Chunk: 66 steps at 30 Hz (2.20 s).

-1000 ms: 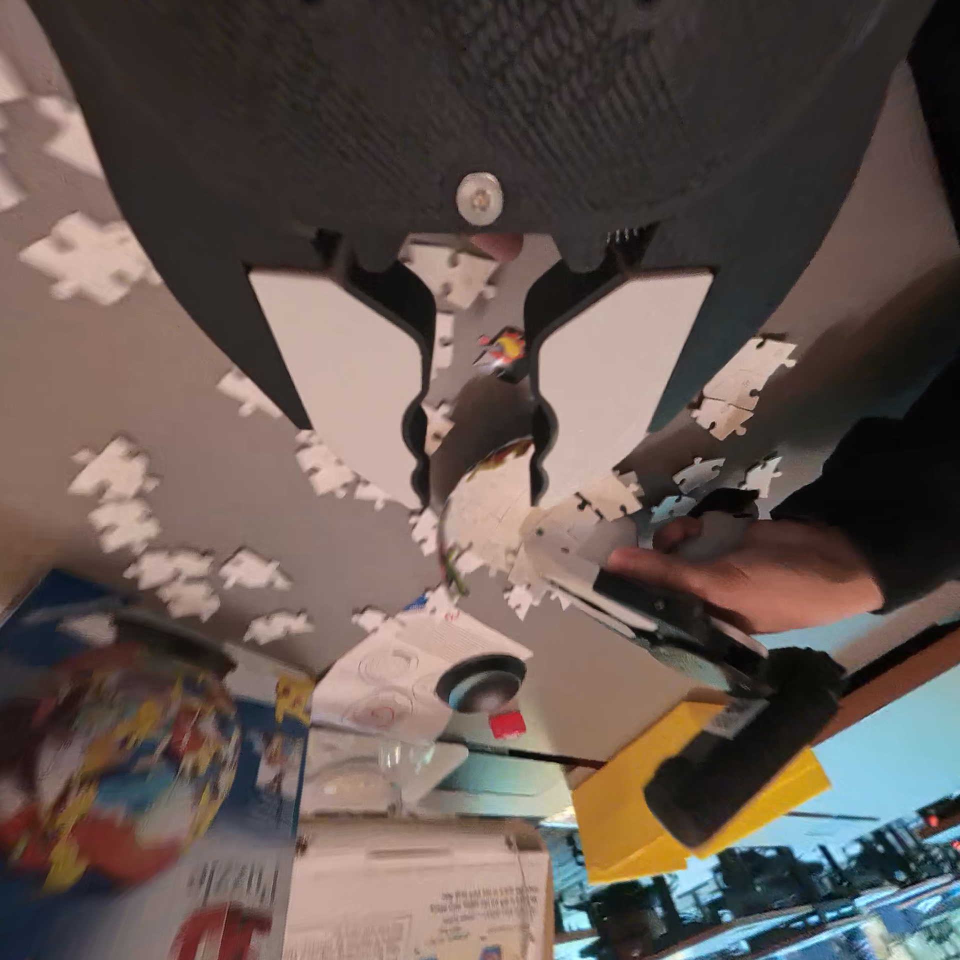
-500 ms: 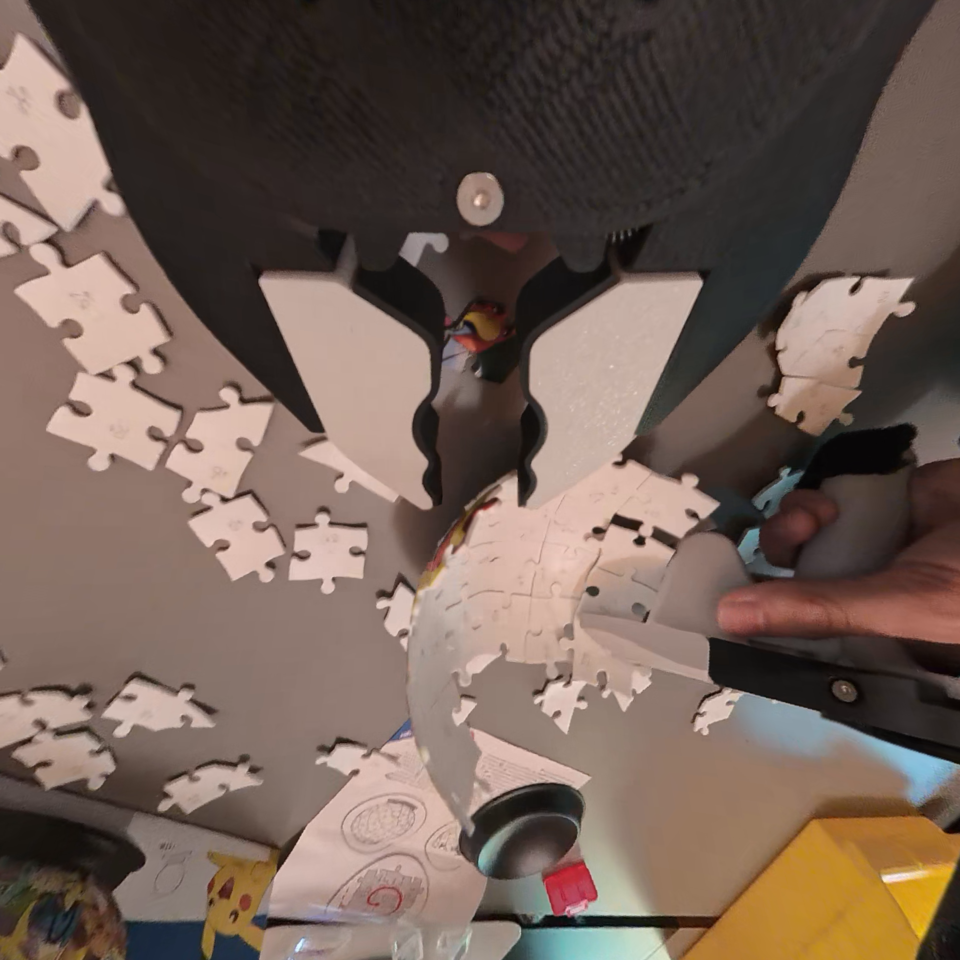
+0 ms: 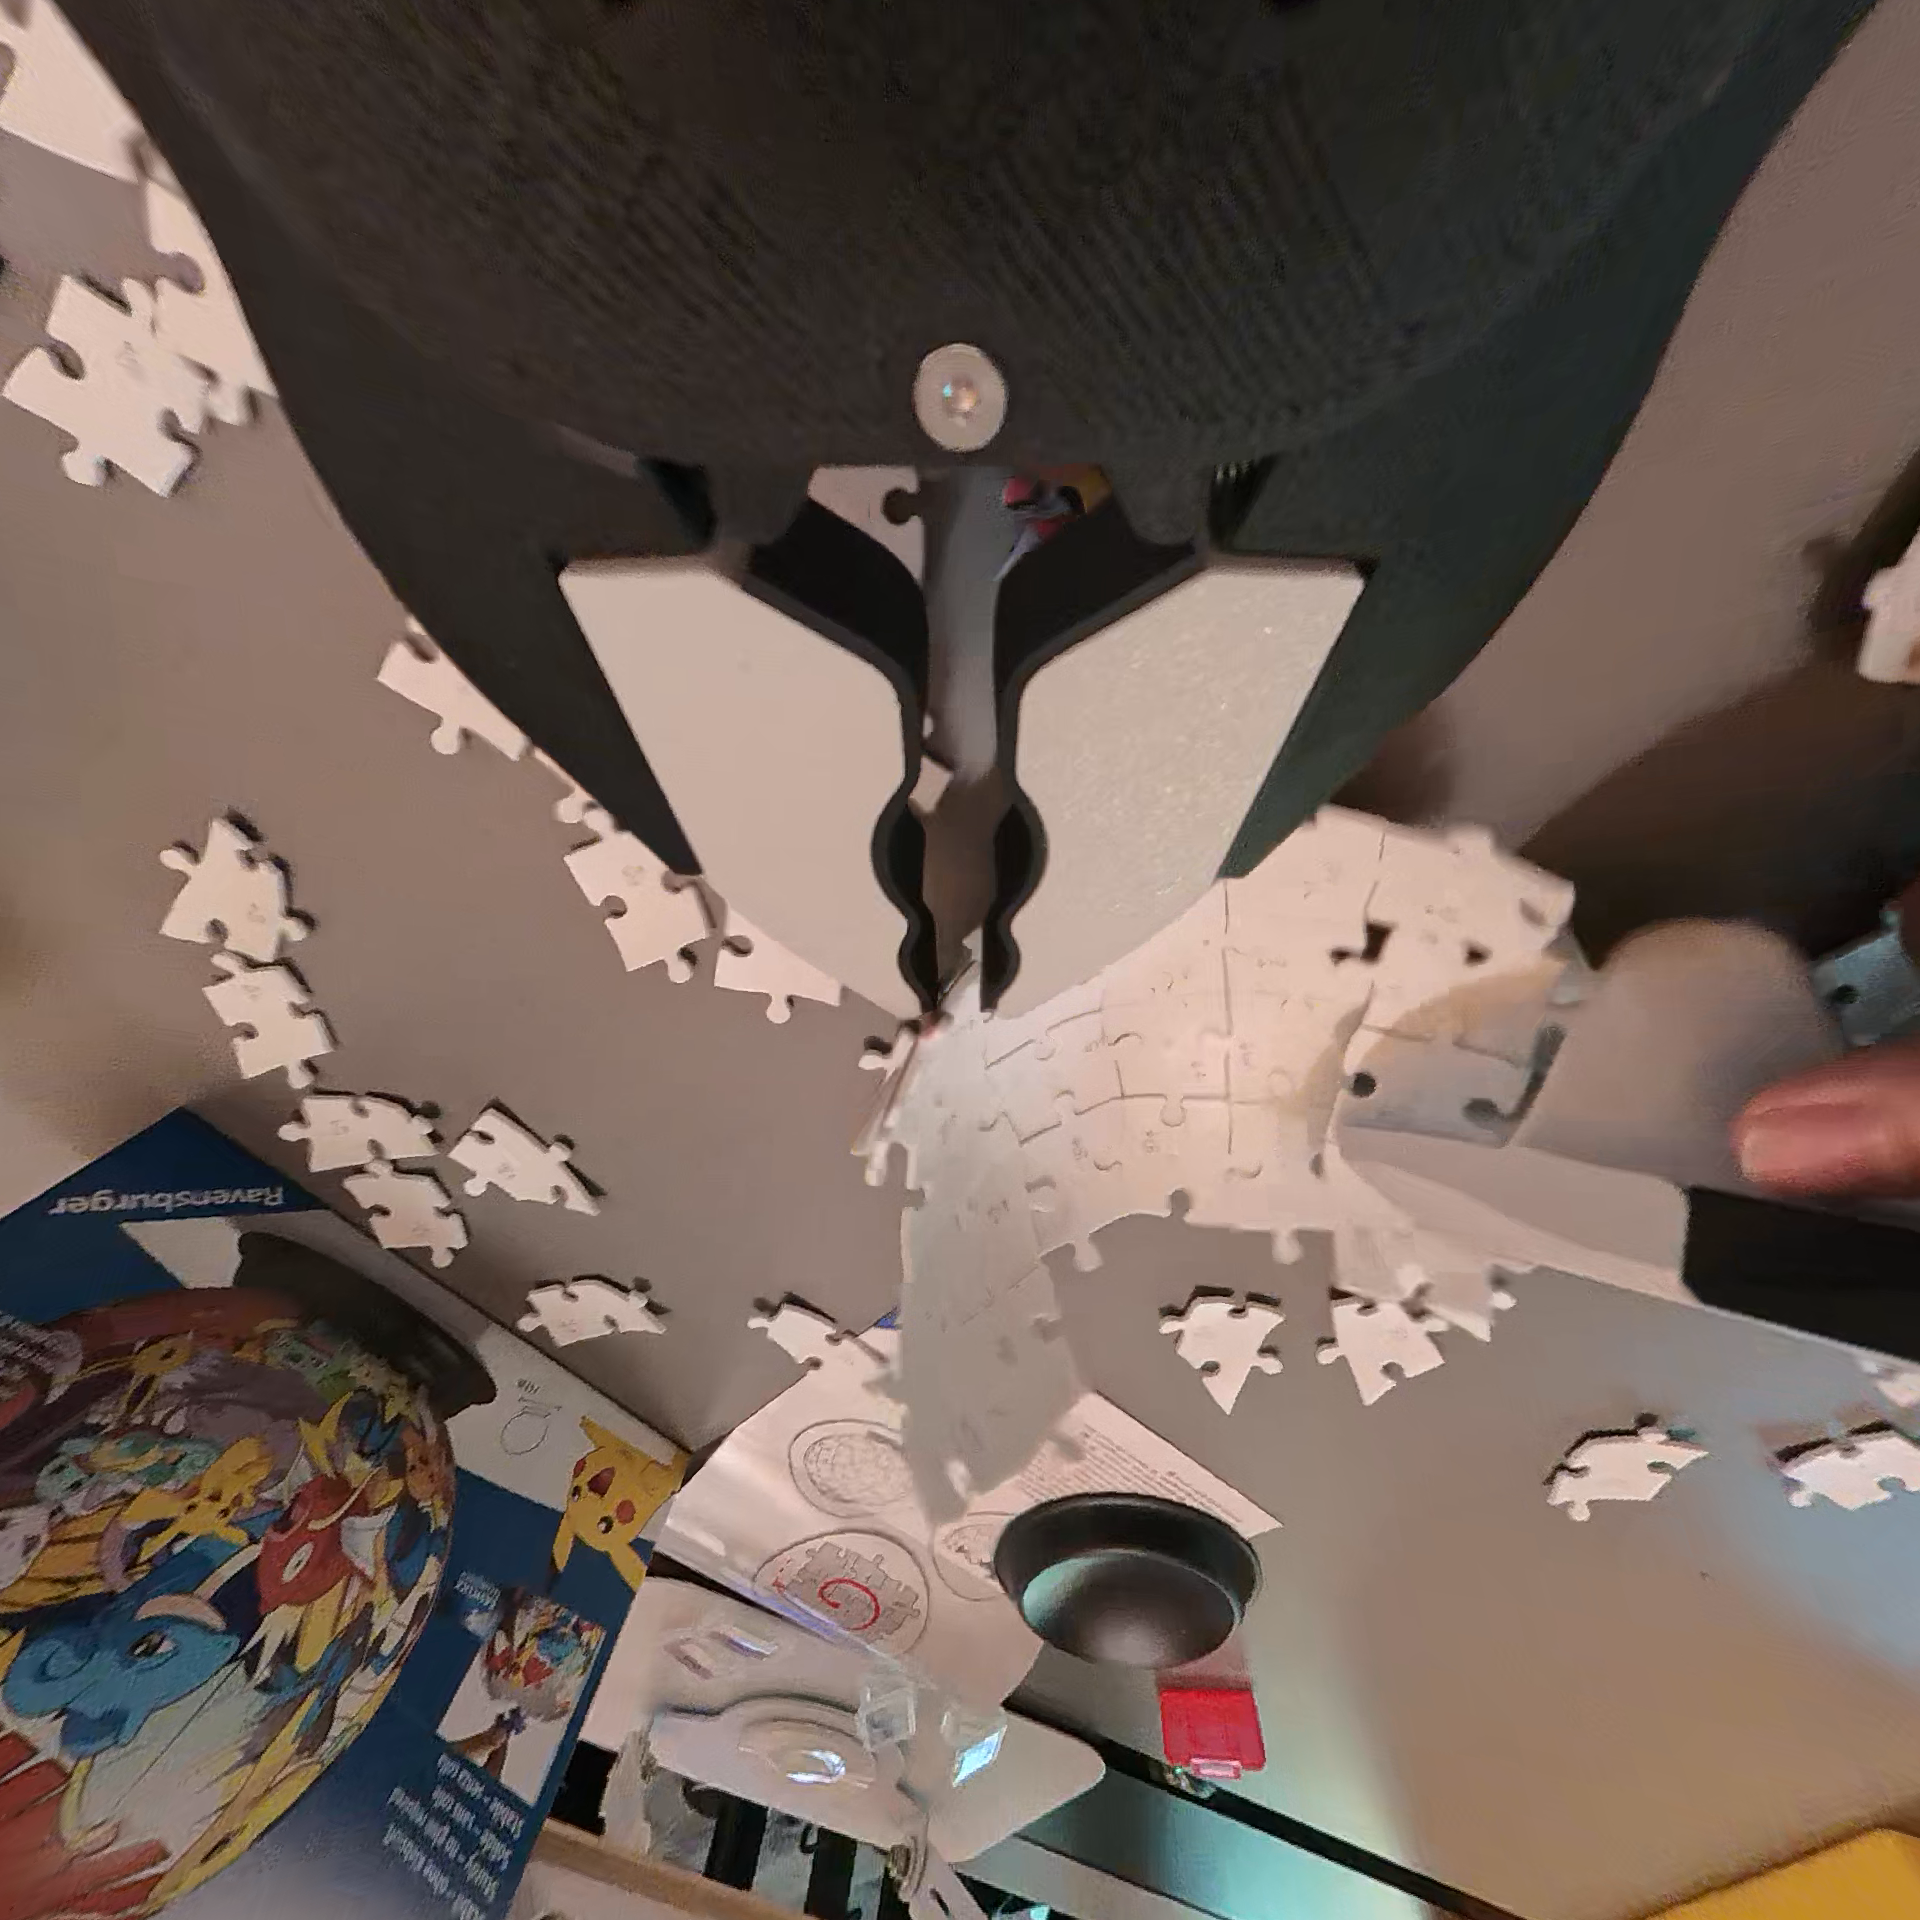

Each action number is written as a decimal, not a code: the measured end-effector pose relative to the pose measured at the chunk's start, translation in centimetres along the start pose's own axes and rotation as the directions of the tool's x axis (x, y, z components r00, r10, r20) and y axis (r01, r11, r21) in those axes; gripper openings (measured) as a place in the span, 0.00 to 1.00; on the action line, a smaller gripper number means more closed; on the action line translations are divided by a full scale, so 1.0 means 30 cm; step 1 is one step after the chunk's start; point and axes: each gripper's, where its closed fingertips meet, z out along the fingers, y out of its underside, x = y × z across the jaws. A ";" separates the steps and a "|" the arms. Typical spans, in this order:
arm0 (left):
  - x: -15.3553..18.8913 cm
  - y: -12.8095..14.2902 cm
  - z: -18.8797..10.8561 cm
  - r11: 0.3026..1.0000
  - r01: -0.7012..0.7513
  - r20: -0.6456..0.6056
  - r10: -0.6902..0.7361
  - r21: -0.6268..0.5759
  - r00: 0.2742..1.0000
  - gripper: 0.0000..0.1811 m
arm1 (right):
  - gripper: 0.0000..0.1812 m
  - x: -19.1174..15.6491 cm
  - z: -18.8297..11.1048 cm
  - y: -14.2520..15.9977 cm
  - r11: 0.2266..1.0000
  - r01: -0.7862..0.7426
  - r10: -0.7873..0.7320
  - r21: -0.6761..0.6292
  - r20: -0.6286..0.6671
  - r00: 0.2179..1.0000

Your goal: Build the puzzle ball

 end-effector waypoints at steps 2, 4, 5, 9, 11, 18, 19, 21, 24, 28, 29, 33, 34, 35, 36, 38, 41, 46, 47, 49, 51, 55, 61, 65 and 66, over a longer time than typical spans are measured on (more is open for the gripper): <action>0.012 0.006 -0.009 1.000 -0.010 0.013 0.010 0.018 1.000 0.07 | 0.04 0.023 -0.007 -0.017 0.998 0.047 -0.045 0.037 -0.043 0.998; 0.021 0.009 -0.014 0.999 -0.013 0.024 0.012 0.031 1.000 0.08 | 0.03 0.044 -0.012 -0.030 0.992 0.102 -0.096 0.071 -0.085 0.992; 0.026 0.017 -0.013 1.000 -0.009 0.023 0.009 0.022 1.000 0.10 | 0.03 0.049 -0.012 -0.029 0.988 0.137 -0.129 0.072 -0.099 0.987; 0.011 0.045 -0.019 0.994 -0.104 0.080 0.106 -0.037 0.991 0.14 | 0.04 0.054 -0.015 -0.020 0.952 0.299 -0.288 0.070 -0.140 0.947; -0.008 0.026 -0.047 0.968 -0.248 0.143 0.253 -0.047 0.957 0.14 | 0.04 0.066 -0.020 -0.015 0.929 0.363 -0.348 0.068 -0.173 0.921; 0.041 0.086 -0.100 0.570 -0.784 -0.070 0.796 -0.245 0.601 0.14 | 0.04 0.082 -0.036 -0.017 0.869 0.482 -0.454 0.109 -0.208 0.866; 0.038 0.104 -0.103 0.519 -0.811 -0.101 0.822 -0.270 0.560 0.13 | 0.04 0.081 -0.037 -0.015 0.861 0.497 -0.468 0.109 -0.211 0.858; 0.034 0.131 -0.105 0.474 -0.820 -0.130 0.835 -0.321 0.534 0.09 | 0.04 0.078 -0.047 -0.016 0.837 0.533 -0.500 0.121 -0.227 0.836; 0.034 0.167 -0.089 0.477 -0.798 -0.142 0.820 -0.368 0.555 0.07 | 0.04 0.057 -0.060 -0.013 0.803 0.580 -0.543 0.139 -0.229 0.808; 0.044 0.207 -0.070 0.488 -0.777 -0.142 0.804 -0.398 0.578 0.07 | 0.04 0.032 -0.070 -0.014 0.762 0.630 -0.588 0.153 -0.246 0.771; 0.049 0.216 -0.066 0.495 -0.771 -0.142 0.798 -0.399 0.586 0.07 | 0.04 0.025 -0.072 -0.015 0.751 0.642 -0.600 0.155 -0.249 0.761; 0.053 0.236 -0.068 0.560 -0.727 -0.086 0.766 -0.398 0.637 0.08 | 0.04 0.007 -0.076 -0.007 0.718 0.681 -0.637 0.142 -0.258 0.726; 0.053 0.238 -0.070 0.584 -0.710 -0.060 0.754 -0.393 0.654 0.08 | 0.04 0.003 -0.078 -0.008 0.710 0.690 -0.645 0.142 -0.263 0.718; 0.053 0.240 -0.072 0.607 -0.694 -0.035 0.743 -0.387 0.669 0.07 | 0.04 0.000 -0.081 -0.011 0.698 0.702 -0.654 0.141 -0.273 0.706; 0.054 0.243 -0.074 0.627 -0.681 -0.009 0.733 -0.379 0.680 0.06 | 0.04 -0.003 -0.083 -0.014 0.686 0.714 -0.664 0.140 -0.282 0.693; 0.054 0.246 -0.078 0.671 -0.646 0.047 0.706 -0.363 0.707 0.06 | 0.04 -0.008 -0.087 -0.020 0.666 0.733 -0.677 0.140 -0.302 0.672; 0.055 0.248 -0.079 0.736 -0.590 0.113 0.652 -0.332 0.749 0.06 | 0.04 -0.016 -0.089 -0.027 0.623 0.771 -0.706 0.130 -0.330 0.626; 0.056 0.210 -0.096 0.706 -0.646 0.140 0.699 -0.290 0.701 0.12 | 0.04 -0.030 -0.097 -0.041 0.564 0.817 -0.737 0.120 -0.374 0.563; 0.066 0.195 -0.102 0.700 -0.664 0.129 0.708 -0.264 0.694 0.12 | 0.04 -0.035 -0.101 -0.045 0.554 0.823 -0.740 0.121 -0.382 0.554; 0.064 0.174 -0.116 0.694 -0.675 0.127 0.715 -0.251 0.687 0.12 | 0.04 -0.041 -0.104 -0.050 0.534 0.837 -0.748 0.118 -0.395 0.533; 0.036 0.154 -0.125 0.684 -0.676 0.150 0.725 -0.274 0.672 0.13 | 0.04 -0.048 -0.105 -0.054 0.519 0.846 -0.753 0.121 -0.402 0.520; -0.012 0.054 -0.128 0.696 -0.683 0.214 0.718 -0.220 0.663 0.21 | 0.04 -0.052 -0.108 -0.059 0.506 0.854 -0.756 0.122 -0.413 0.507; 0.056 -0.037 -0.031 0.594 -0.803 -0.093 0.798 -0.045 0.596 0.17 | 0.04 -0.058 -0.109 -0.064 0.522 0.838 -0.739 0.157 -0.406 0.537; 0.058 0.006 0.047 0.596 -0.797 -0.314 0.741 -0.099 0.594 0.17 | 0.04 -0.061 -0.111 -0.066 0.536 0.825 -0.727 0.180 -0.398 0.560; 0.058 0.016 0.060 0.590 -0.800 -0.351 0.730 -0.111 0.587 0.17 | 0.04 -0.059 -0.110 -0.065 0.541 0.822 -0.725 0.181 -0.395 0.564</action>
